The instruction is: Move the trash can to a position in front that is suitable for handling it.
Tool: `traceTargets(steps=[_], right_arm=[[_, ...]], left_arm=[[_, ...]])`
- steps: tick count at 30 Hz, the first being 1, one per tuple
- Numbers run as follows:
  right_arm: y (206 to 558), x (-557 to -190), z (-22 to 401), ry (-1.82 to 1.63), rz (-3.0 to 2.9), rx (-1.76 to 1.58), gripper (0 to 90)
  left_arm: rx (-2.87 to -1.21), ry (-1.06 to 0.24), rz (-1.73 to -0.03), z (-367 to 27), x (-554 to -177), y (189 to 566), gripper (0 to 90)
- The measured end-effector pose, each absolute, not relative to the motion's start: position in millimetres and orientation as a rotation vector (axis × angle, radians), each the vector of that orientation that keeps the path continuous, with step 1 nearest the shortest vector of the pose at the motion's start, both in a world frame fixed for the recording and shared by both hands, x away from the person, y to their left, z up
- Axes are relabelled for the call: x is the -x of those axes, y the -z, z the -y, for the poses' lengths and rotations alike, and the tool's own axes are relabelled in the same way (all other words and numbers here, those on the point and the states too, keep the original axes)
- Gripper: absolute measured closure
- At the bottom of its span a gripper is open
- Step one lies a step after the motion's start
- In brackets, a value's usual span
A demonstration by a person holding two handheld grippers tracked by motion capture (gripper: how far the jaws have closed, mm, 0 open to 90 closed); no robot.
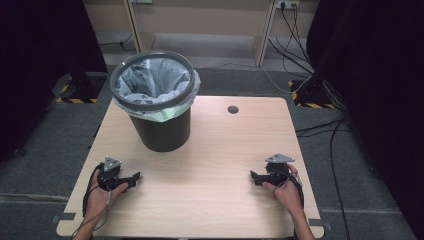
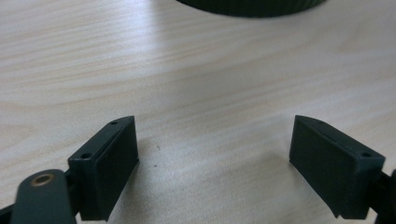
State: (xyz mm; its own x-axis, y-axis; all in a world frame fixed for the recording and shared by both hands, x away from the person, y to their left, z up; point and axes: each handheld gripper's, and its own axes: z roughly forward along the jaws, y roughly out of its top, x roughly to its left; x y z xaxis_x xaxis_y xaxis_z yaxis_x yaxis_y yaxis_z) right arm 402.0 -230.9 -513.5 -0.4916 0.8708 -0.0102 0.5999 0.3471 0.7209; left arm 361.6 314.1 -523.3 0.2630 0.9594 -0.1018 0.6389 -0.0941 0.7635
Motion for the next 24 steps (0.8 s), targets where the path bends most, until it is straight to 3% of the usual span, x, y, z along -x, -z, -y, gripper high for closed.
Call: traceTargets(steps=[9, 24], right_arm=[[496, -418, 224, -1.007, -2.147, -1.291, 14.2], [434, -505, 128, -1.104, -2.142, -1.145, 14.5]], left_arm=[[-1.691, -0.565, -1.491, -328, -368, 508, 15.1], [-1.423, -0.559, -1.601, -346, -443, 470, 15.3]])
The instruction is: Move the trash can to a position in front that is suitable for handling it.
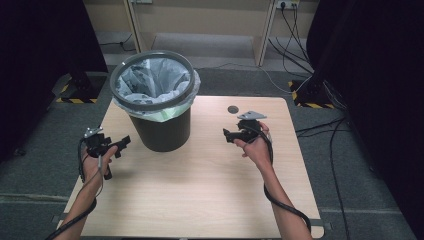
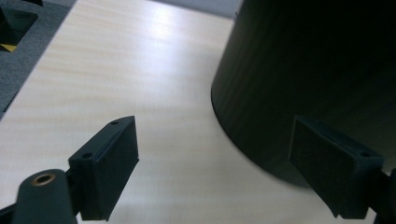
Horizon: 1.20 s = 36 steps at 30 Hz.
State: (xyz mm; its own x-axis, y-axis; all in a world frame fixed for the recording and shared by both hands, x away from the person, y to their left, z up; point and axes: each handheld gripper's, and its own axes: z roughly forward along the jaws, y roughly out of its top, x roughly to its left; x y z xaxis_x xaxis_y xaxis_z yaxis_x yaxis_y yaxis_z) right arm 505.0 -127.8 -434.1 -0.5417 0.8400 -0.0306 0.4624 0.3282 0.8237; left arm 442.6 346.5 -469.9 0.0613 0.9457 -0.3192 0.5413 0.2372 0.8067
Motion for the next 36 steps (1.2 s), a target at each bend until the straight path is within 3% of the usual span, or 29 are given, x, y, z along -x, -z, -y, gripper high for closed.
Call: traceTargets(steps=[10, 20, 22, 26, 33, 36], right_arm=[[422, -546, 81, -1.179, -2.134, -1.168, 15.0], [415, -564, 54, -1.316, -2.132, -1.225, 15.3], [416, -565, 50, -1.311, -2.144, -1.212, 15.8], [418, -570, 51, -1.336, -2.128, -1.253, 17.0], [422, -576, 50, -1.409, -2.124, -1.289, 21.7], [423, -579, 59, -1.426, -2.140, -1.313, 21.5]], left_arm=[[-1.339, -0.592, -1.660, -361, -482, 452, 16.3], [-1.418, -0.647, -1.614, -351, -512, 446, 15.8], [-1.449, -0.691, -1.585, -349, -515, 444, 21.0], [-1.412, -0.647, -1.590, -349, -519, 445, 22.4], [-1.494, -0.654, -1.526, -332, -520, 439, 34.9], [-1.525, -0.644, -1.501, -325, -521, 438, 35.5]])
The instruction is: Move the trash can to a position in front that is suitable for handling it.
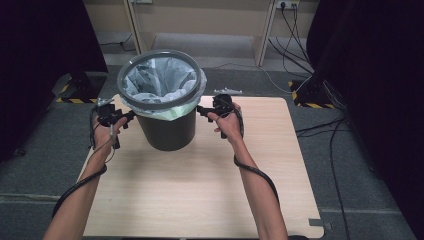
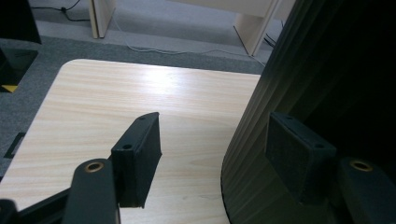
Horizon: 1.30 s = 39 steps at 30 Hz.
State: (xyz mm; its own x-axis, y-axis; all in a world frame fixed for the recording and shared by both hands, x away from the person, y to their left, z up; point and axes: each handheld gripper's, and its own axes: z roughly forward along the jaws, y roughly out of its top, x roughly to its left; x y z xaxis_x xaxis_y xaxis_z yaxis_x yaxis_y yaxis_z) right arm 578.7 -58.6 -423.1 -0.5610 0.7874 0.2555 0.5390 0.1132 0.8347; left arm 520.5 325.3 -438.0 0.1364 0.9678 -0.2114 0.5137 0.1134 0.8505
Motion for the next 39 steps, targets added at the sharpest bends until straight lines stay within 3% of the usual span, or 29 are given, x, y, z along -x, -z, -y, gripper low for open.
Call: traceTargets(steps=[4, 7, 12, 18, 21, 22, 24, 30, 35, 39], right_arm=[[422, -582, 71, -1.429, -2.121, -1.336, 21.7], [419, -584, 80, -1.437, -2.084, -1.373, 20.2], [414, -585, 89, -1.458, -2.029, -1.418, 20.0], [414, -589, 92, -1.457, -1.972, -1.483, 20.1], [416, -589, 88, -1.479, -1.985, -1.486, 20.1], [416, -589, 87, -1.498, -1.989, -1.484, 20.3], [416, -589, 86, -1.502, -1.991, -1.474, 30.3], [418, -587, 99, -1.548, -2.024, -1.440, 33.7], [418, -579, 117, -1.554, -2.011, -1.472, 33.2], [417, -571, 136, -1.530, -1.994, -1.477, 33.3]], left_arm=[[-1.554, -0.636, -1.470, -315, -521, 437, 33.3], [-1.522, -0.627, -1.511, -315, -525, 435, 18.4], [-1.427, -0.660, -1.569, -323, -534, 427, 18.7], [-1.433, -0.688, -1.561, -316, -550, 417, 17.6], [-1.459, -0.665, -1.509, -308, -553, 413, 33.2], [-1.471, -0.649, -1.494, -305, -553, 413, 34.0], [-1.480, -0.611, -1.474, -302, -554, 414, 36.8], [-1.532, -0.578, -1.435, -290, -551, 412, 46.5], [-1.546, -0.563, -1.438, -273, -548, 411, 42.4], [-1.579, -0.552, -1.419, -251, -545, 408, 45.3]])
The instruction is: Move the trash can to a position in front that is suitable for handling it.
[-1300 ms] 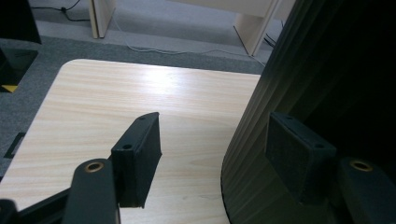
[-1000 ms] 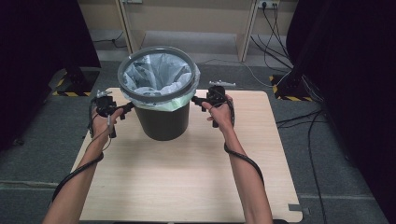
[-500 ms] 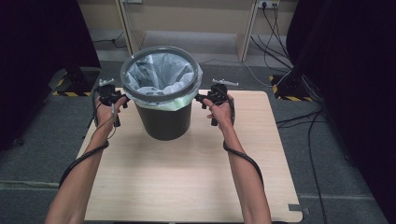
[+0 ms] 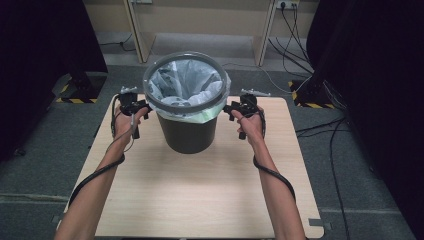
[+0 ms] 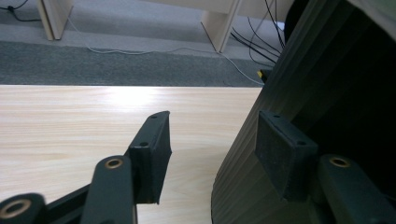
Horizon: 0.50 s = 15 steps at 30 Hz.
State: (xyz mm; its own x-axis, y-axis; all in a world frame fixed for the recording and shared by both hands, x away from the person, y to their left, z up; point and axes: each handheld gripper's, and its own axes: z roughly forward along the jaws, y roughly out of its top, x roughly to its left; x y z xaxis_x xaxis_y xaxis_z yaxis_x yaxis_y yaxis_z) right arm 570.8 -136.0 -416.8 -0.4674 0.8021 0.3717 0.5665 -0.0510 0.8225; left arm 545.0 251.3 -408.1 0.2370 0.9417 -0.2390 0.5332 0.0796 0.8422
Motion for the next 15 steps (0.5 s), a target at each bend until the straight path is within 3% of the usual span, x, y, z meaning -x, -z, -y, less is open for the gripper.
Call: traceTargets(steps=[15], right_arm=[[406, -545, 203, -1.479, -1.919, -1.506, 31.9]], left_arm=[[-1.598, -0.505, -1.369, -188, -543, 410, 42.0]])
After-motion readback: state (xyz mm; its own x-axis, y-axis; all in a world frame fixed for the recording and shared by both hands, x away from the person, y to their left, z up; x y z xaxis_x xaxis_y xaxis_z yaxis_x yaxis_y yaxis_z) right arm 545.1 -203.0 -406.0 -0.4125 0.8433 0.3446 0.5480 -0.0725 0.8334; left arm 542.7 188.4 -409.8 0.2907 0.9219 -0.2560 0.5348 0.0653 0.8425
